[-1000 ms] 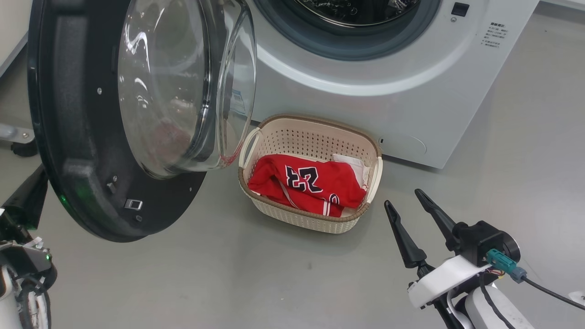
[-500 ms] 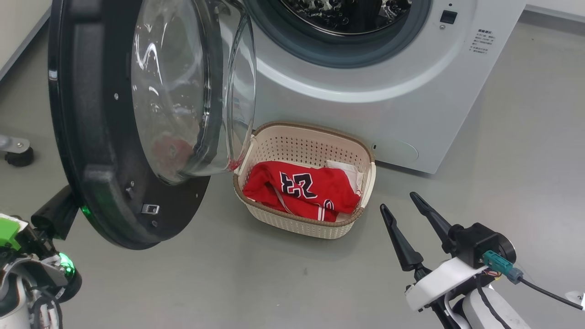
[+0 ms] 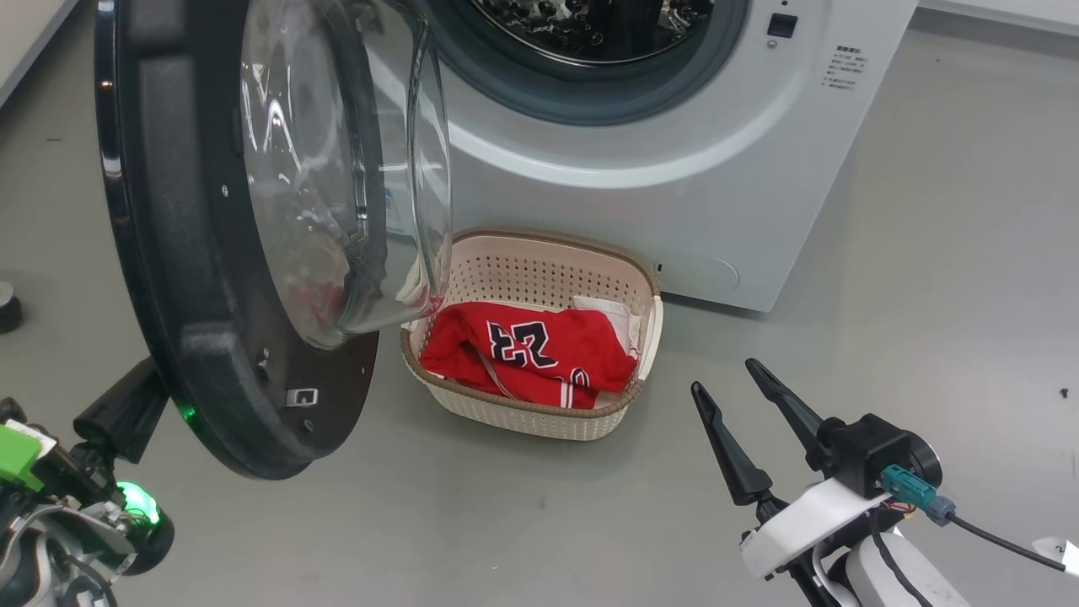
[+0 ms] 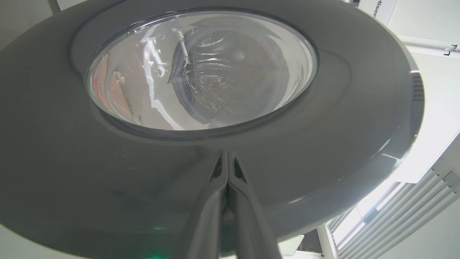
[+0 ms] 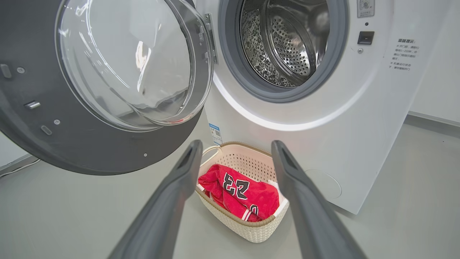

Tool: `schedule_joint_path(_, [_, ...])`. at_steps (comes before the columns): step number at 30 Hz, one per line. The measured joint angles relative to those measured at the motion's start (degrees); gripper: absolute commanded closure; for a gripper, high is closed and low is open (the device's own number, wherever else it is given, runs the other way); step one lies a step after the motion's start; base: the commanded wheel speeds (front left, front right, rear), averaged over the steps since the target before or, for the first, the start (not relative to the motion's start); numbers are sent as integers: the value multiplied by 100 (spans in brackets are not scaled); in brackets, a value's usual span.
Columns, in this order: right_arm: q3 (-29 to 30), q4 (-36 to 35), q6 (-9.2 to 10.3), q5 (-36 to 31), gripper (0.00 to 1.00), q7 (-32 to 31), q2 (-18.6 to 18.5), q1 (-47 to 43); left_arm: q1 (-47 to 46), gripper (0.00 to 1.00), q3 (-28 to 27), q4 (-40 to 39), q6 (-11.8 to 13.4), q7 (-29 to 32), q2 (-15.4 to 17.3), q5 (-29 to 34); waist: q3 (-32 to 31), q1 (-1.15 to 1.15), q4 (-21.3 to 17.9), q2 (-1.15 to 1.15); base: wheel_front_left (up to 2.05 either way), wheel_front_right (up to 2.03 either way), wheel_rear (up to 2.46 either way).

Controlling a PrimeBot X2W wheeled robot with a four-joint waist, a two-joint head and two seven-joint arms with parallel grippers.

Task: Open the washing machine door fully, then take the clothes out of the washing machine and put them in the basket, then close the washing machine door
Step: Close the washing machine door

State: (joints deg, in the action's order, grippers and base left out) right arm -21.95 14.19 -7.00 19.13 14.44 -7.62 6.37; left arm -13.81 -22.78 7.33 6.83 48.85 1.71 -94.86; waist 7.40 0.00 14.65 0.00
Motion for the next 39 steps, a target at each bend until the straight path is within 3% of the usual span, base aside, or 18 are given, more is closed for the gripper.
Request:
schedule_joint_path(17, [-5,15,0,1,0,0,46,79,486,100,779,-361,1,-141,7,-1048,103,0,-801,0,0,0,0])
schedule_joint_path(39, [64,4,0,115,0,0,111,261,556,100,1717,-621,-54,-1168,18,-1390,476,0,-2303,0,0,0,0])
